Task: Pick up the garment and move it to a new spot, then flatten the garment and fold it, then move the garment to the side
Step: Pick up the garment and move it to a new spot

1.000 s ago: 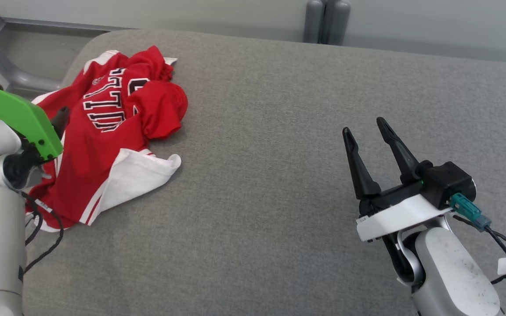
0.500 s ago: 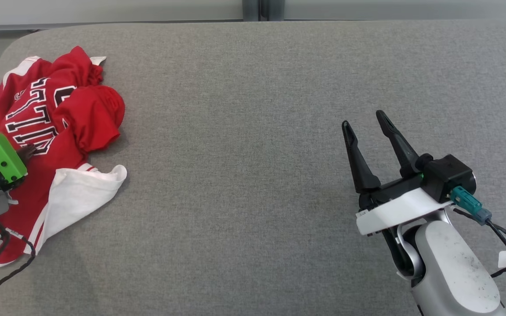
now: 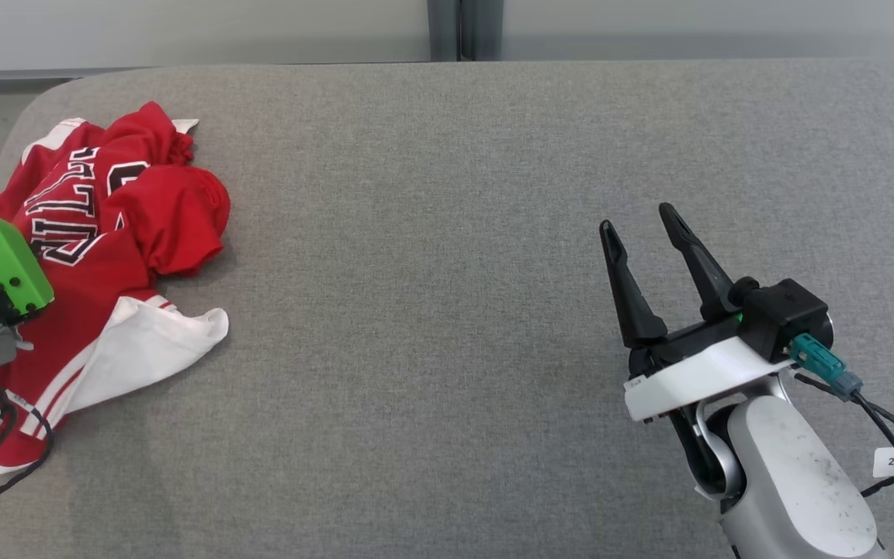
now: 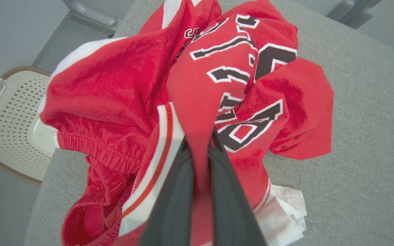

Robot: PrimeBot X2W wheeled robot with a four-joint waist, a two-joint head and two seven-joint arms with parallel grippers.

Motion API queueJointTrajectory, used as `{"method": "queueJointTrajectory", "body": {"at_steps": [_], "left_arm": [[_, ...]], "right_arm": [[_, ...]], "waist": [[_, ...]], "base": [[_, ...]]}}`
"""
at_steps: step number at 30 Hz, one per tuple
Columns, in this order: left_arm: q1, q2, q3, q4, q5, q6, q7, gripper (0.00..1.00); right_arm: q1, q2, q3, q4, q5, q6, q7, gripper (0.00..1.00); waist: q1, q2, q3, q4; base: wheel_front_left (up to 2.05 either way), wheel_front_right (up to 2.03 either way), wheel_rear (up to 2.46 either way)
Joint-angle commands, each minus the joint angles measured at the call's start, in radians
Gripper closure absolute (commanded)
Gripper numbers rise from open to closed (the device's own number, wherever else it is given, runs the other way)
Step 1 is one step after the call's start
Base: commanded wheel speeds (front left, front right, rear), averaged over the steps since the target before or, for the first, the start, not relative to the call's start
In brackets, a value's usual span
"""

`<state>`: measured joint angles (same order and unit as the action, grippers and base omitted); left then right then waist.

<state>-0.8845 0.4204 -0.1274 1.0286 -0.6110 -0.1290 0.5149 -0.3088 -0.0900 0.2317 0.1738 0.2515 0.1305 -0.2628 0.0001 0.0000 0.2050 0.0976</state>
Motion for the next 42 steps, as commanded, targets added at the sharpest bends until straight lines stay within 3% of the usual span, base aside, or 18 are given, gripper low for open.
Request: {"method": "queueJointTrajectory", "body": {"at_steps": [1, 8, 14, 21, 28, 35, 42], "left_arm": [[-0.018, 0.010, -0.021, -0.022, 0.000, -0.003, -0.014, 1.00], [-0.047, -0.003, -0.143, -0.182, -0.055, -0.003, -0.056, 1.00], [-0.055, -0.013, -0.246, -0.398, -0.155, -0.003, -0.044, 1.00], [-0.046, 0.003, -0.343, -0.642, -0.183, -0.003, -0.067, 1.00], [-0.010, -0.044, -0.369, -0.805, -0.177, 0.007, -0.127, 1.00], [0.092, -0.057, -0.401, -0.870, -0.157, 0.038, -0.163, 1.00], [0.262, -0.054, -0.420, -0.737, -0.133, 0.063, -0.283, 1.00]], "right_arm": [[0.016, 0.002, -0.004, 0.003, 0.006, 0.000, -0.003, 0.00], [0.043, 0.011, -0.018, 0.004, 0.014, 0.000, -0.003, 0.00], [0.063, 0.020, -0.025, -0.001, 0.017, 0.000, -0.003, 0.00], [0.073, 0.030, -0.037, -0.013, 0.030, 0.000, -0.003, 0.00], [0.073, 0.035, -0.059, -0.040, 0.045, 0.000, -0.003, 0.00], [0.079, 0.038, -0.097, -0.065, 0.053, 0.000, -0.003, 0.00], [0.072, 0.039, -0.097, -0.069, 0.062, 0.000, -0.003, 0.00]], "waist": [[-0.0001, 0.0000, -0.020, 0.004], [-0.0001, 0.0000, -0.082, 0.001], [-0.0001, 0.0000, -0.116, -0.041], [-0.0001, 0.0000, -0.135, -0.141], [-0.0001, 0.0000, -0.125, -0.258], [-0.0001, 0.0000, -0.080, -0.333], [-0.0001, 0.0000, -0.058, -0.352]], "base": [[0.00, 0.00, 0.00], [0.00, 0.00, 0.00], [0.00, 0.00, 0.00], [0.00, 0.00, 0.00], [0.00, 0.00, 0.00], [0.00, 0.00, 0.00], [0.00, 0.00, 0.00]]}}
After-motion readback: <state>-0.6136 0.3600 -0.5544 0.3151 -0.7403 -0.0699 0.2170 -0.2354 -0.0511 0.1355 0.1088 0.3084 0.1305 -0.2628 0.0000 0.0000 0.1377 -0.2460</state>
